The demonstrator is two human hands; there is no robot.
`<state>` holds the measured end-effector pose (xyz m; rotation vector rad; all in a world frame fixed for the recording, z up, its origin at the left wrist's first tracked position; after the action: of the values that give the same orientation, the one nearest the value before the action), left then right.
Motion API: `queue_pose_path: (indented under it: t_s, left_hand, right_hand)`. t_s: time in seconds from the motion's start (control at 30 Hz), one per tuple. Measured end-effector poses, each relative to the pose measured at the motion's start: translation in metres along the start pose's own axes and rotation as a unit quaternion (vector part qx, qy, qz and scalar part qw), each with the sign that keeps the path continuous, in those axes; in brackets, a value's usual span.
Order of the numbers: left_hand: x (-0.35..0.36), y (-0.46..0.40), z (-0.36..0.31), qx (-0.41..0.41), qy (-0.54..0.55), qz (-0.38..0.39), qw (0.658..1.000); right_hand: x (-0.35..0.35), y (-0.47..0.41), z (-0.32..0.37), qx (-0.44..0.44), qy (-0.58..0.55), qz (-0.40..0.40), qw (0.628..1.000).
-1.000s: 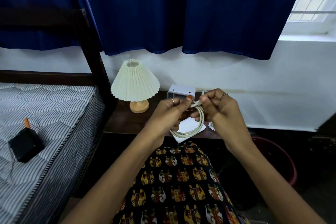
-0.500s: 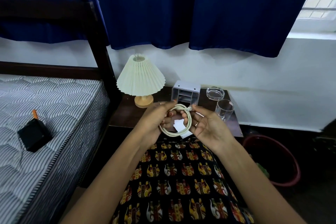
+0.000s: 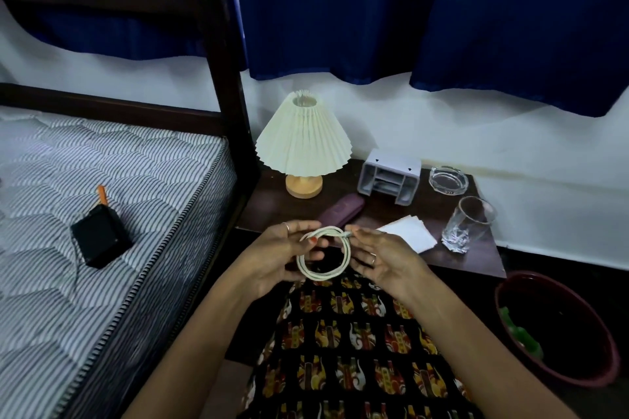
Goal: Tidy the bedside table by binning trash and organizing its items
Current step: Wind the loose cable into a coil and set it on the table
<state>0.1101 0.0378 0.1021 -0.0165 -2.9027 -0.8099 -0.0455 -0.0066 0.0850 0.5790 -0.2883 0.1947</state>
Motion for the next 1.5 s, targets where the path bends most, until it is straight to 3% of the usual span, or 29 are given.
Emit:
queue_pose_path:
  t_s: [0.17, 0.47, 0.63, 0.77, 1.1, 1.33, 1.5]
  left_hand:
    - [-0.041, -0.023, 0.011, -0.018, 0.021, -0.038, 0.999]
    - [-0.116, -0.104, 0.028, -0.025, 0.137, -0.218, 0.966]
    - [-0.141, -0.153, 0.036, -0.012, 0.104, -0.307, 0.946]
    - [-0.147, -0.180, 0.037, -0.003, 0.034, -0.348, 0.937]
    - [-0.141, -0.202, 0.030, 0.077, -0.181, -0.342, 0.919]
    - [-0.134, -0.200, 0.024, 0.088, -0.208, -0.334, 0.915]
    - [-0.140, -0.199, 0.011, 0.100, -0.165, -0.336, 0.922]
  right_hand:
    - [0.029, -0.038, -0.017, 0.017, 0.004, 0.008, 1.000]
    - [0.071, -0.141, -0.039, 0.016, 0.027, -0.009, 0.999]
    - [0.071, -0.188, -0.049, 0.005, 0.083, -0.062, 0.995]
    - [0.073, -0.215, -0.051, -0.042, 0.189, -0.074, 0.978]
    - [0.074, -0.228, -0.035, -0.170, 0.440, -0.089, 0.877]
    - [0.082, -0.229, -0.034, -0.178, 0.499, -0.052, 0.847]
    - [0.067, -0.222, -0.017, -0.190, 0.466, -0.071, 0.861]
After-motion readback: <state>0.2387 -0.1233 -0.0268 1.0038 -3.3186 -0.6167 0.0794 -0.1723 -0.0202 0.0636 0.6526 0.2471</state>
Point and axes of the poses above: each hand's wrist, its own y-axis away from the middle knuckle, its own x-axis out of the palm, z = x × y, the point moved 6 cm from there along -y, towards the middle knuckle, and after that the axes turned 5 degrees about -x, right-handed, at the moved point
